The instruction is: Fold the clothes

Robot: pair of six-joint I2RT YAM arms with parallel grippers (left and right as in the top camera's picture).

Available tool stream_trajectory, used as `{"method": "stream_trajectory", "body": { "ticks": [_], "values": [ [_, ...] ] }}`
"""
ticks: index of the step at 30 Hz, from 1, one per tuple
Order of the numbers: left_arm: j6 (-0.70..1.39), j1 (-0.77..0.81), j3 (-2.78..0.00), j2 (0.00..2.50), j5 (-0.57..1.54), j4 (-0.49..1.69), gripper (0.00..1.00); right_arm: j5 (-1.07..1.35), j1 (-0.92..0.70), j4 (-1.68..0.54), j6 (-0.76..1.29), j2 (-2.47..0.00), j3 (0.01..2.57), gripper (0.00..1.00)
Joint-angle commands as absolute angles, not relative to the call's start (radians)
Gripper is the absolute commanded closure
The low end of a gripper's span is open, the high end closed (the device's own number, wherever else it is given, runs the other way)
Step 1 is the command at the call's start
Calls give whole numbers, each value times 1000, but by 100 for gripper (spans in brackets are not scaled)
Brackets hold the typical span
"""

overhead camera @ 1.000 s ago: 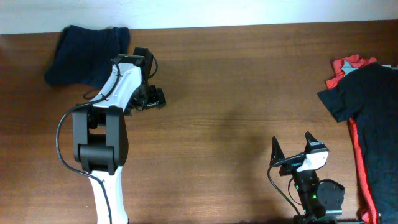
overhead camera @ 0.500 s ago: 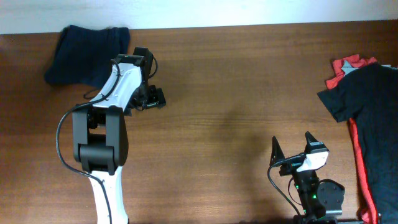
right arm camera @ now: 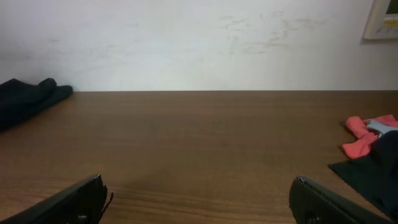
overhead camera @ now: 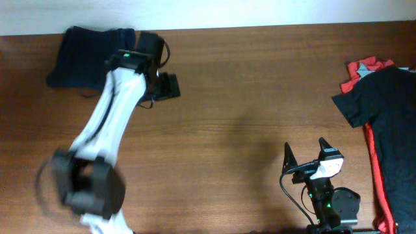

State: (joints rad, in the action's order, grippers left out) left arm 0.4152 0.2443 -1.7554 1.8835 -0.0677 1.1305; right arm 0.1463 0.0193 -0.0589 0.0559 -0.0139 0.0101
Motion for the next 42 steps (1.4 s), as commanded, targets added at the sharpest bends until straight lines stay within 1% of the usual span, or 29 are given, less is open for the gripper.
{"method": "stream_trajectory", "body": {
  "ticks": [1,4,12,15,16,18,25,29,30,32,33,38,42],
  "values": [
    [421,258,-1767,1686,-75,1134,1,142,28,-65,60,-7,6,2],
    [421,254,-1767,1530,-76,1139,1,142,28,-65,60,-7,6,2],
    [421,255,-1738,1349,-76,1152,1,142,28,-65,60,-7,6,2],
    [421,254,-1659,1293,-88,1151,1,142,28,-64,60,-7,6,1],
    [421,254,-1566,1243,-104,1127,1,142,28,-65,60,-7,6,2],
    [421,251,-1472,1198,-118,1069,1,142,28,-65,60,-7,6,2],
    [421,236,-968,972,-184,697,1,142,28,-65,60,-7,6,2],
    [421,235,-661,843,-184,421,1,142,28,-65,60,-7,6,2],
    [421,228,-568,804,-184,322,1,142,28,-65,60,-7,6,2],
    [421,215,-463,761,-184,199,1,142,28,-64,60,-7,6,1],
    [421,203,-360,722,-184,68,1,142,28,-64,60,-7,6,2],
    [421,173,-143,633,-183,-189,1,142,28,-65,60,-7,6,2],
    [421,134,-20,559,-180,-322,1,142,28,-65,60,-7,6,2]
  ]
}}
